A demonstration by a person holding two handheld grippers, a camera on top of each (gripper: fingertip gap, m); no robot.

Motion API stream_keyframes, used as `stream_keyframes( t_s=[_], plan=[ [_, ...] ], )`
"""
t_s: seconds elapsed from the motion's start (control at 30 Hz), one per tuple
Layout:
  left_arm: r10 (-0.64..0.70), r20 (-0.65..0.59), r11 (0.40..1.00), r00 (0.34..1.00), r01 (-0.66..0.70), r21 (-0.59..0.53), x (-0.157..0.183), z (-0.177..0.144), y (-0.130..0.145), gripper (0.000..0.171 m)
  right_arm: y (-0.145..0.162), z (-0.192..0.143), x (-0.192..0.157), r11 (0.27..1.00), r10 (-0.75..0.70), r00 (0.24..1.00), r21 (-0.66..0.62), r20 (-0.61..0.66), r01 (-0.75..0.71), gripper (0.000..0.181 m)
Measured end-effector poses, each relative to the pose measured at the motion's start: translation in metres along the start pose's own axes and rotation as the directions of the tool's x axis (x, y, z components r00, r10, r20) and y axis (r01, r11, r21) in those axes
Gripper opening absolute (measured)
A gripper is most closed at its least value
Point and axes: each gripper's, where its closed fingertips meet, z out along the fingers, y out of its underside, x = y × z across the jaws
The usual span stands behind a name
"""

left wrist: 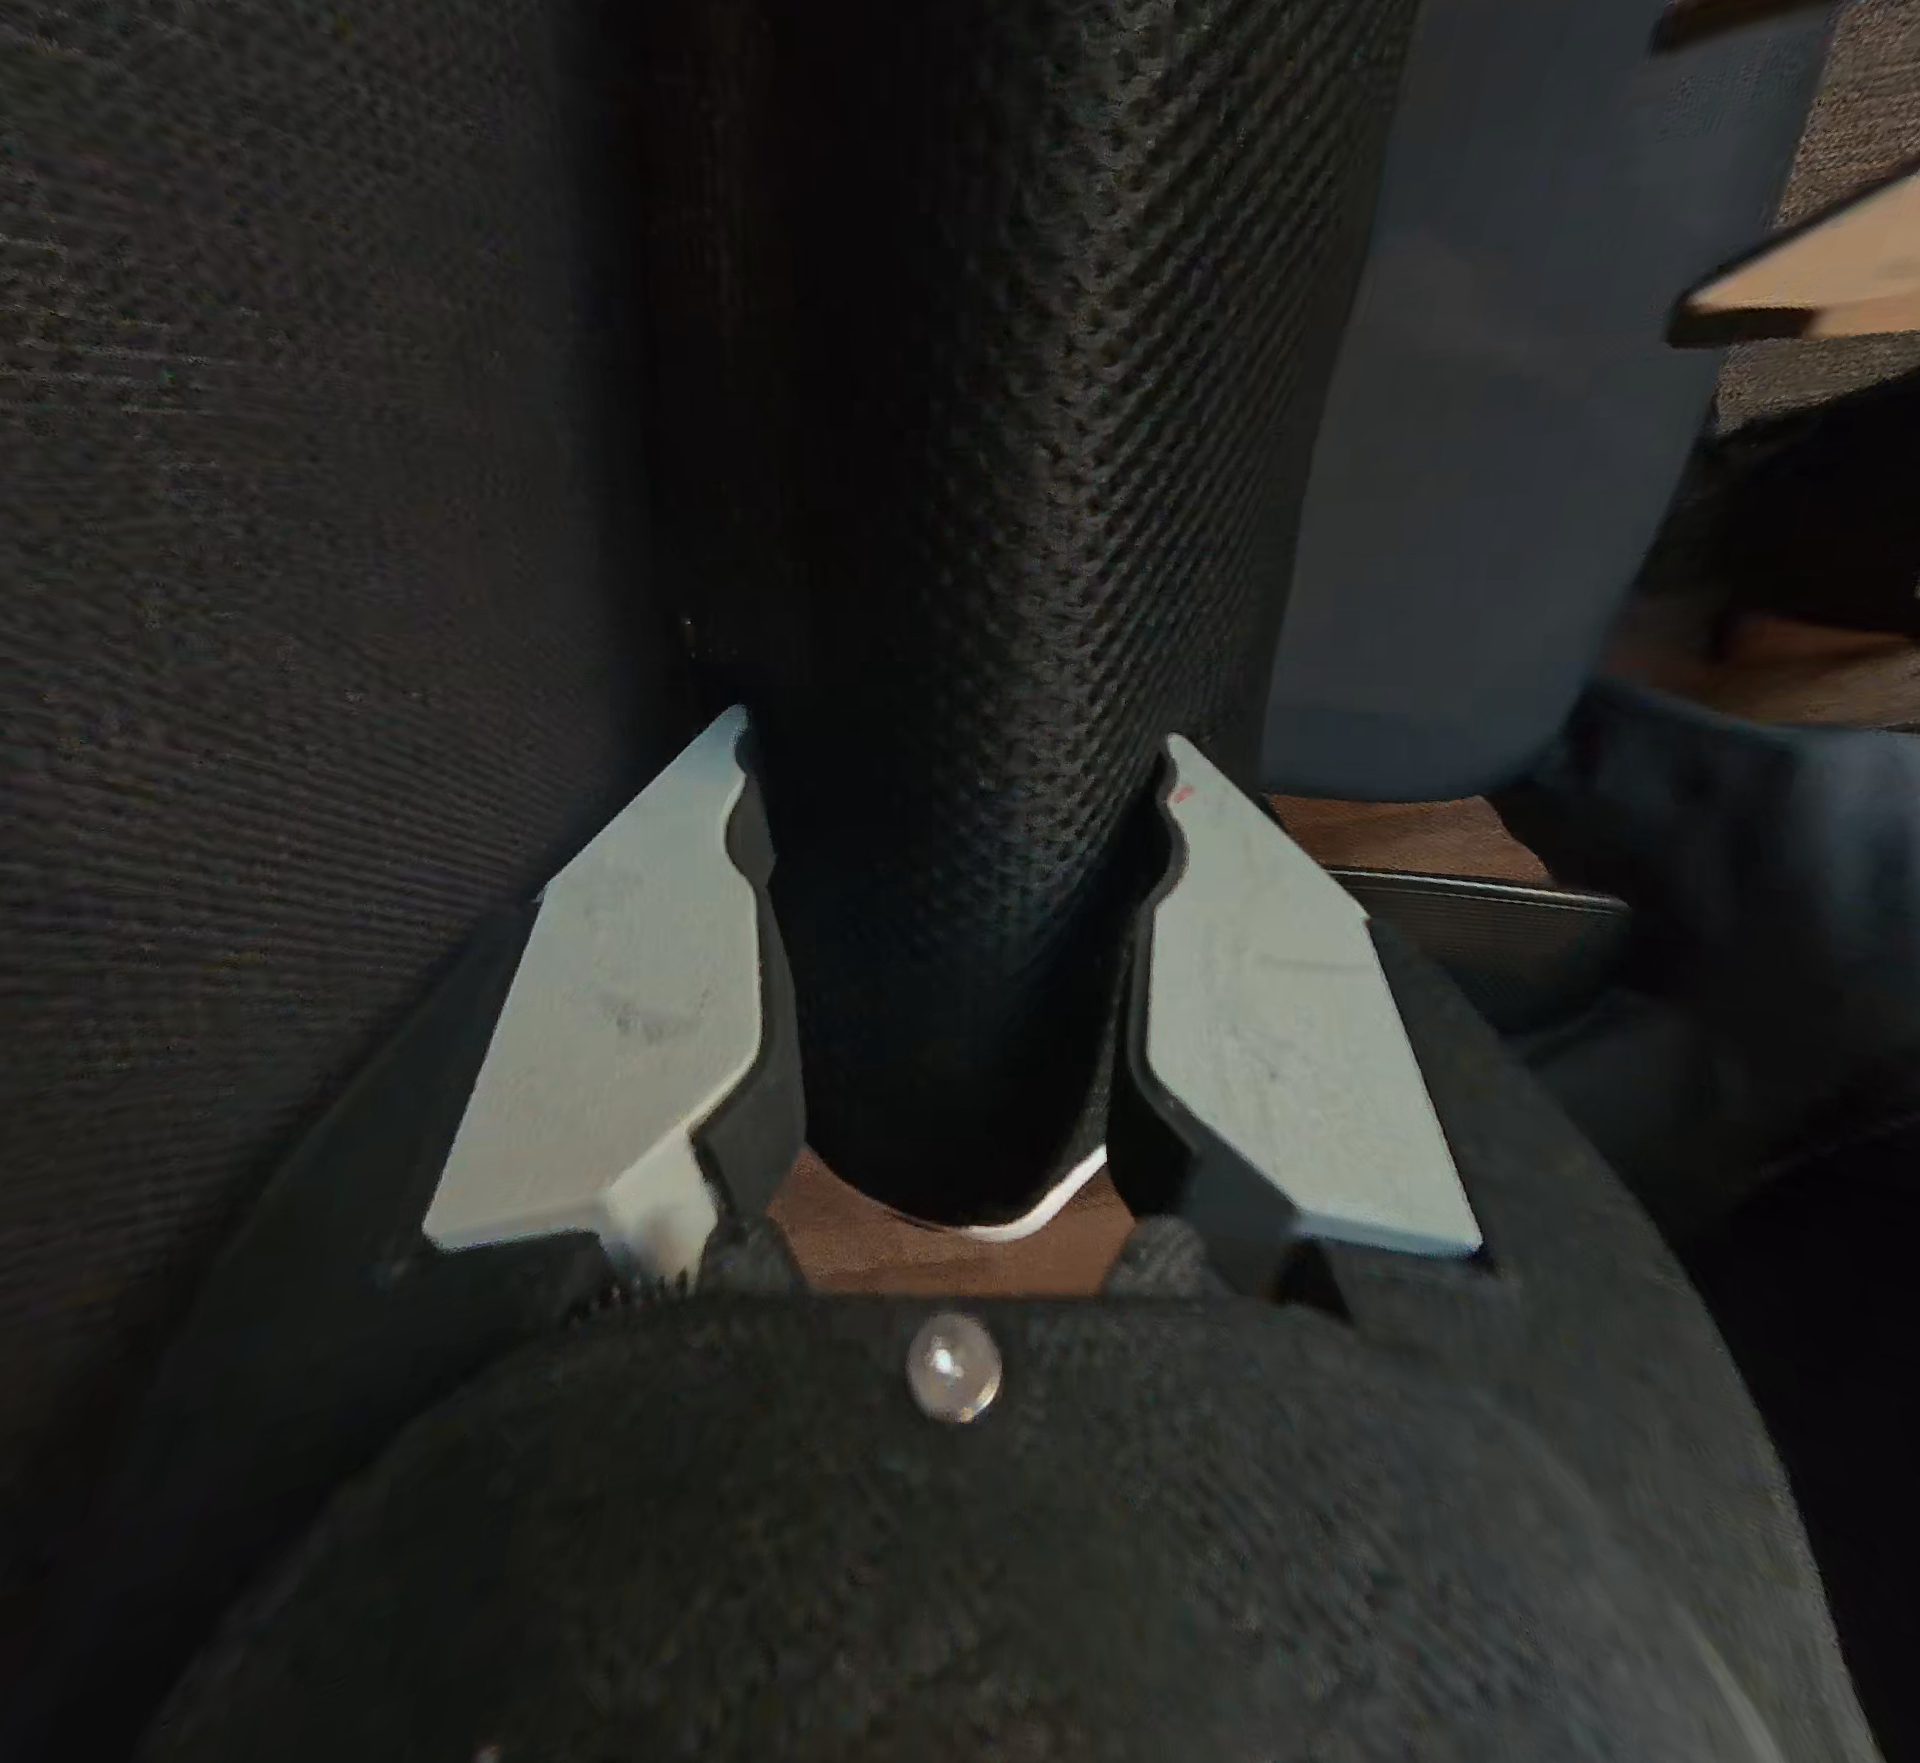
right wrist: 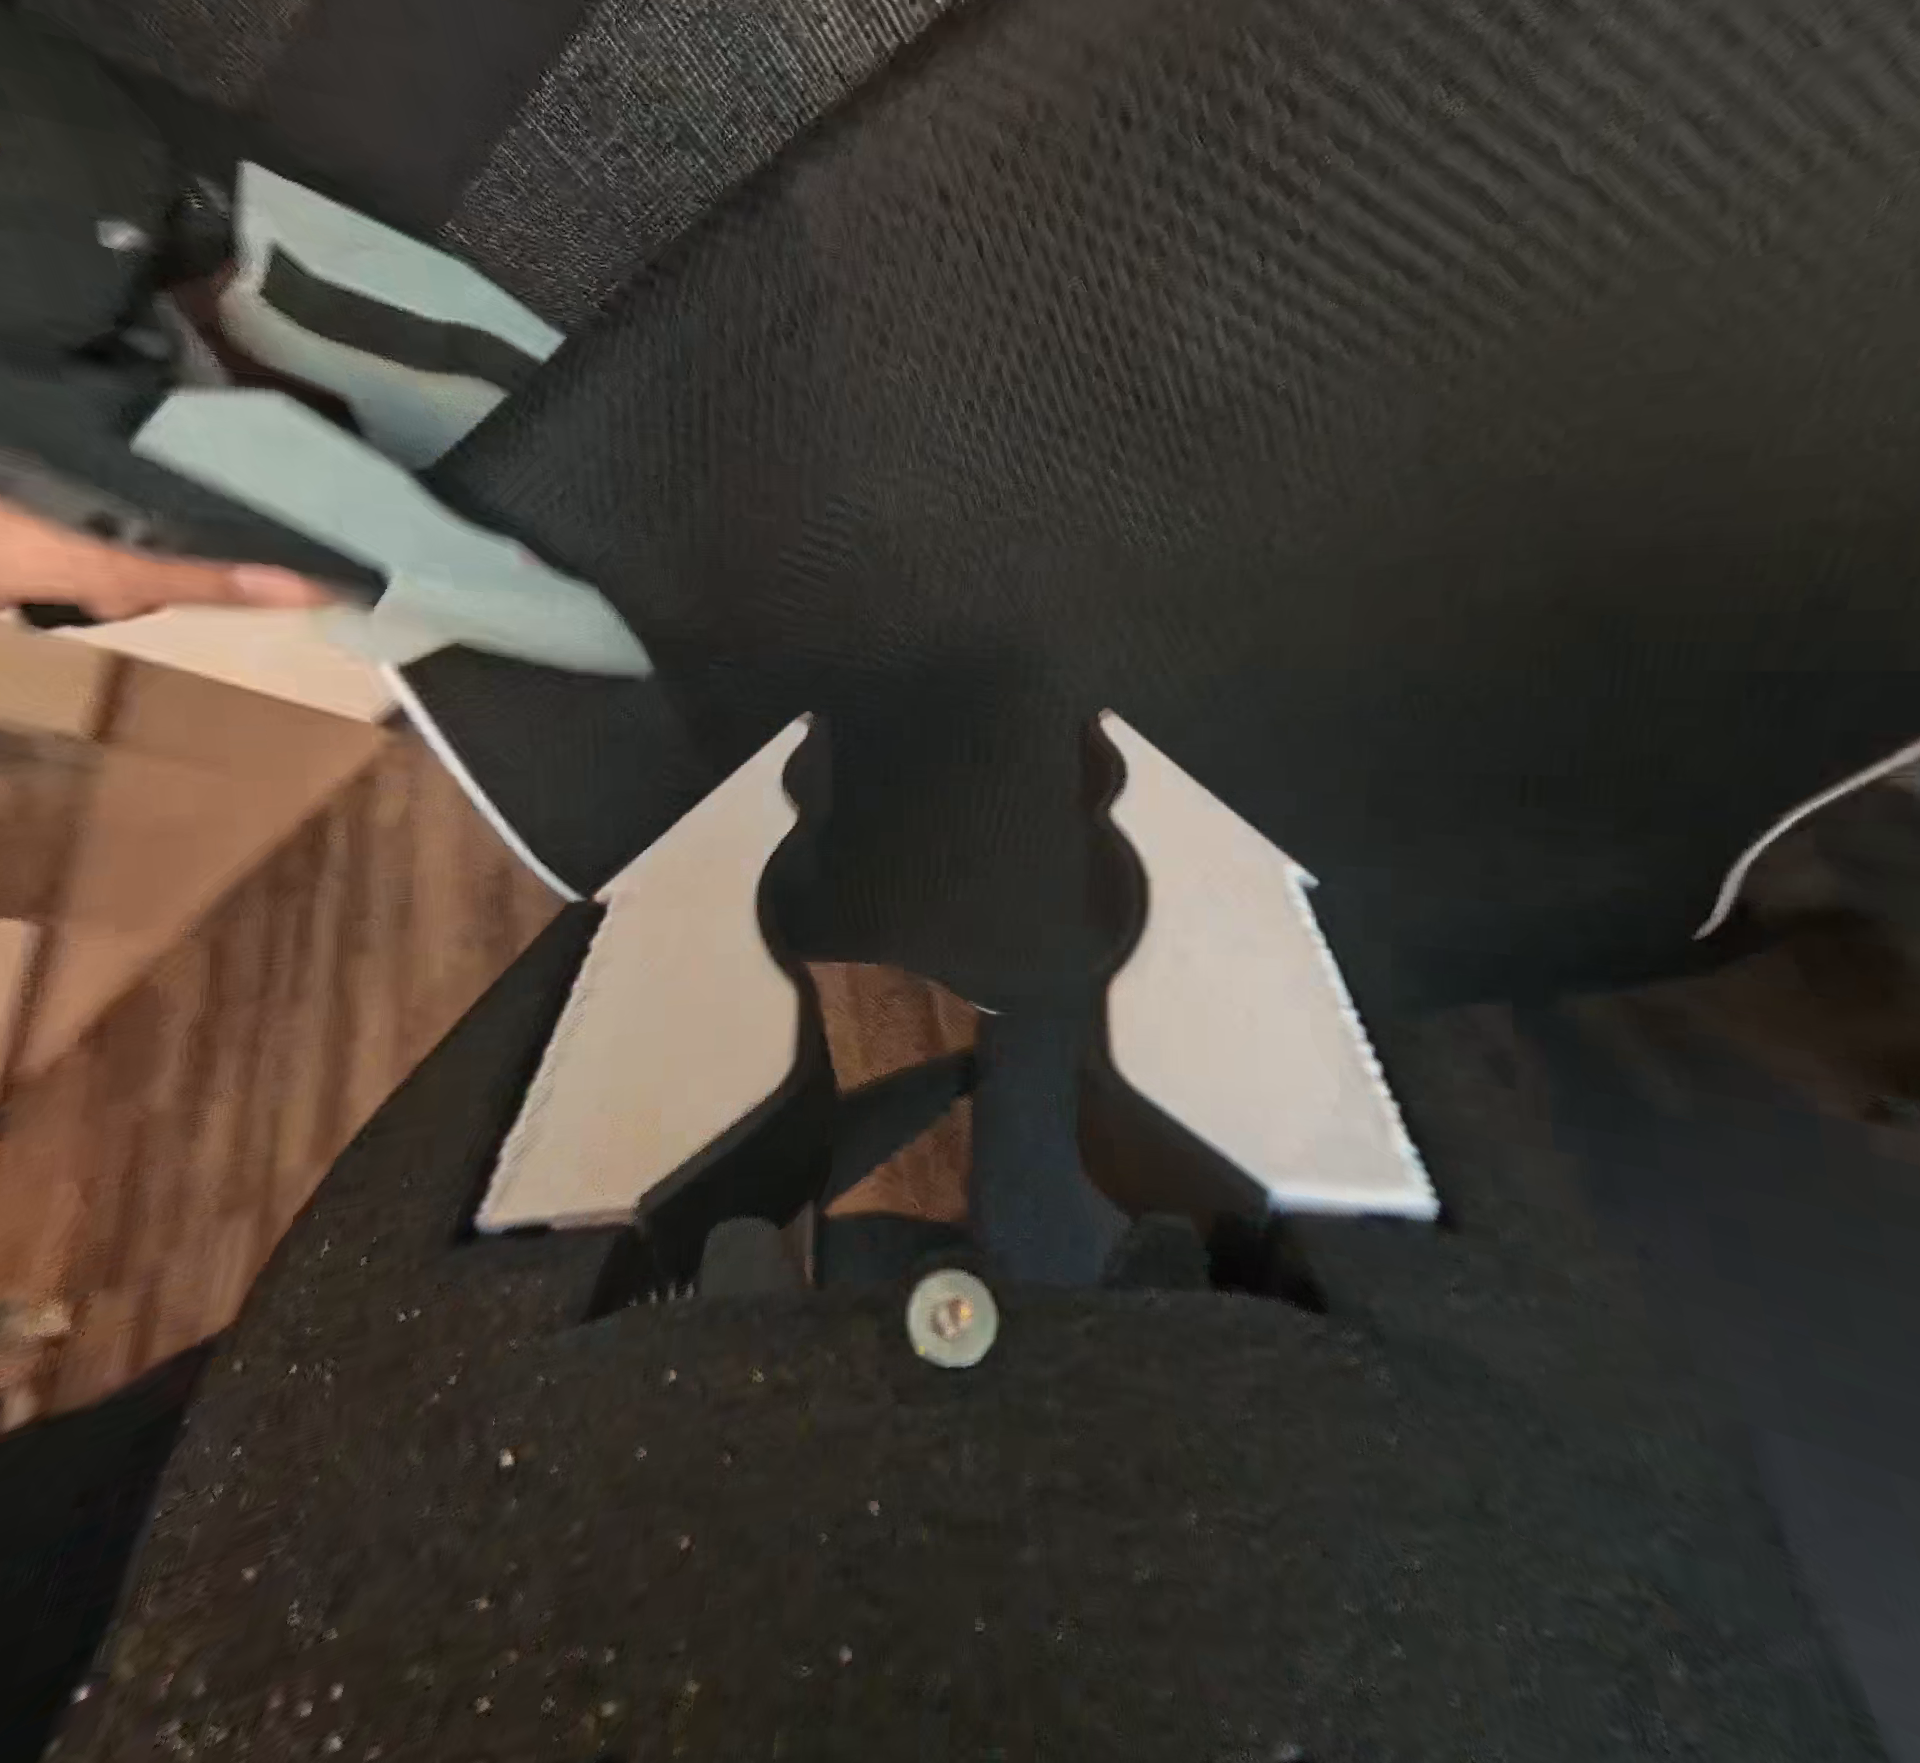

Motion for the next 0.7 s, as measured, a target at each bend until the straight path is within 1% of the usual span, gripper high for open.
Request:
stream_keyframes(
  t_s=[0.03, 0.07, 0.1, 0.13, 0.17, 0.2, 0.27, 0.3, 0.33, 0.43, 0.5, 0.57, 0.63, 0.7],
  plan=[
    [0.022, 0.019, 1.0, 1.0, -0.022, 0.007, 0.005, -0.002, 0.0, 0.07, -0.005, 0.006, 0.0, 0.999, -0.025, 0.999, -0.04, -0.036, 0.023, 0.049],
    [0.043, 0.043, 0.999, 0.998, -0.044, 0.016, 0.009, -0.004, 0.001, 0.071, -0.008, 0.015, -0.004, 0.996, -0.029, 0.999, -0.087, -0.037, 0.025, 0.05],
    [0.055, 0.066, 0.998, 0.996, -0.057, 0.032, 0.011, -0.005, 0.002, 0.072, -0.008, 0.025, -0.012, 0.99, -0.032, 0.999, -0.138, 0.005, 0.032, 0.053],
    [0.048, 0.082, 0.997, 0.995, -0.052, 0.052, 0.009, -0.004, 0.003, 0.073, -0.008, 0.033, -0.012, 0.982, -0.057, 0.998, -0.182, -0.012, 0.054, 0.052],
    [0.022, 0.077, 0.996, 0.997, -0.028, 0.084, 0.005, -0.003, 0.004, 0.074, -0.01, 0.036, -0.01, 0.97, -0.099, 0.994, -0.225, -0.036, 0.088, 0.048],
    [-0.014, 0.042, 0.993, 0.999, 0.009, 0.118, 0.003, -0.003, 0.004, 0.073, -0.012, 0.038, -0.01, 0.956, -0.129, 0.99, -0.27, -0.052, 0.111, 0.045],
    [-0.063, -0.031, 0.988, 0.998, 0.067, 0.139, 0.004, -0.006, 0.004, 0.069, -0.014, 0.04, -0.011, 0.926, -0.185, 0.98, -0.347, -0.069, 0.15, 0.044],
    [-0.062, -0.026, 0.986, 0.998, 0.065, 0.153, 0.004, -0.005, 0.005, 0.068, -0.014, 0.042, -0.011, 0.914, -0.209, 0.975, -0.369, -0.073, 0.168, 0.043],
    [-0.057, -0.012, 0.983, 0.998, 0.059, 0.176, 0.001, -0.002, 0.006, 0.067, -0.012, 0.046, -0.01, 0.911, -0.212, 0.974, -0.377, -0.077, 0.168, 0.043],
    [-0.064, -0.018, 0.976, 0.998, 0.066, 0.207, -0.009, 0.007, 0.004, 0.065, -0.014, 0.056, -0.006, 0.916, -0.144, 0.985, -0.389, -0.098, 0.095, 0.043],
    [-0.046, -0.019, 0.978, 0.999, 0.049, 0.202, -0.01, 0.009, 0.002, 0.065, -0.015, 0.056, -0.005, 0.904, -0.152, 0.981, -0.417, -0.116, 0.091, 0.043],
    [-0.03, -0.019, 0.986, 0.999, 0.032, 0.164, -0.005, 0.004, 0.001, 0.066, -0.014, 0.048, -0.005, 0.892, -0.191, 0.974, -0.436, -0.123, 0.12, 0.043],
    [-0.002, 0.026, 0.994, 1.0, -0.001, 0.112, 0.002, -0.004, 0.0, 0.072, -0.011, 0.04, -0.006, 0.911, -0.167, 0.98, -0.398, -0.11, 0.11, 0.044],
    [0.02, 0.072, 0.993, 0.997, -0.028, 0.116, 0.01, -0.008, -0.003, 0.079, -0.009, 0.03, -0.006, 0.936, -0.1, 0.992, -0.346, -0.08, 0.066, 0.045]
  ],
)
